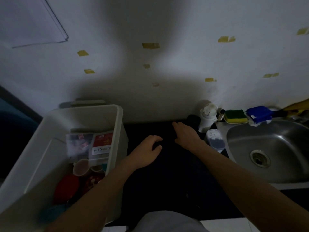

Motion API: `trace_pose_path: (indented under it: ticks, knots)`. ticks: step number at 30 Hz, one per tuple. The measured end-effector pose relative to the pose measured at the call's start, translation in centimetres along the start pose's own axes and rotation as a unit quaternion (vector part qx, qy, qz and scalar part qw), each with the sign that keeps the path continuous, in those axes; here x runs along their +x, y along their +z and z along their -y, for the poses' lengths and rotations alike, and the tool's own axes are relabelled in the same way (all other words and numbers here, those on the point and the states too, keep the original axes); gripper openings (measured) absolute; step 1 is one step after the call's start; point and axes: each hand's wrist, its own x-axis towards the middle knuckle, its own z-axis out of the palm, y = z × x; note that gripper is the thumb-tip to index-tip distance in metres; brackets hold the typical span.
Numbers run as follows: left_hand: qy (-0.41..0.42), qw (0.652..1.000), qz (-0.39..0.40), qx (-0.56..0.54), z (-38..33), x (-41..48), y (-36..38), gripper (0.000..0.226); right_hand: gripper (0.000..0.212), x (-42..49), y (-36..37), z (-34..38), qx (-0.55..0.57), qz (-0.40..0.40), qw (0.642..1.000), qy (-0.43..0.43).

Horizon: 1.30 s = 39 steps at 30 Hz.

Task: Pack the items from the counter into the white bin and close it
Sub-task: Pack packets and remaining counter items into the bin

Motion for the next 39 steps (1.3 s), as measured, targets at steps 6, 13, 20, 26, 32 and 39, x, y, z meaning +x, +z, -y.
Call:
trace_pose_path:
  ticks: [6,13,20,26,32,39]
  knots:
    - [0.001,1.000,-0.022,0.007,0.4,0.0,-1.6,0.041,0.068,-0.5,0.0,1.2,-0.040,-0.080,0.995,-0.032]
    - [0.043,0.997,-0.062,0.029,-0.9,-0.9,-5.0,0.042,0.063,-1.2,-3.0,3.3,0.138,-0.166,0.975,-0.057]
    - [0.100,0.983,-0.147,0.040,-3.6,-1.7,-10.0,0.056,0.065,-2.1,-6.5,6.2,0.286,-0.272,0.917,-0.055]
    - [0.140,0.971,-0.152,0.121,-3.6,-1.5,-13.5,0.073,0.060,-3.0,-8.1,9.5,0.376,-0.319,0.866,-0.085]
    - [0.175,0.954,-0.185,0.157,-0.7,-3.1,-16.9,0.077,0.059,-3.2,-8.3,12.7,0.424,-0.298,0.847,-0.115]
    - [0.150,0.959,-0.176,0.162,4.4,-7.8,-21.4,0.066,0.059,-1.8,-6.1,18.9,0.414,-0.216,0.872,-0.148]
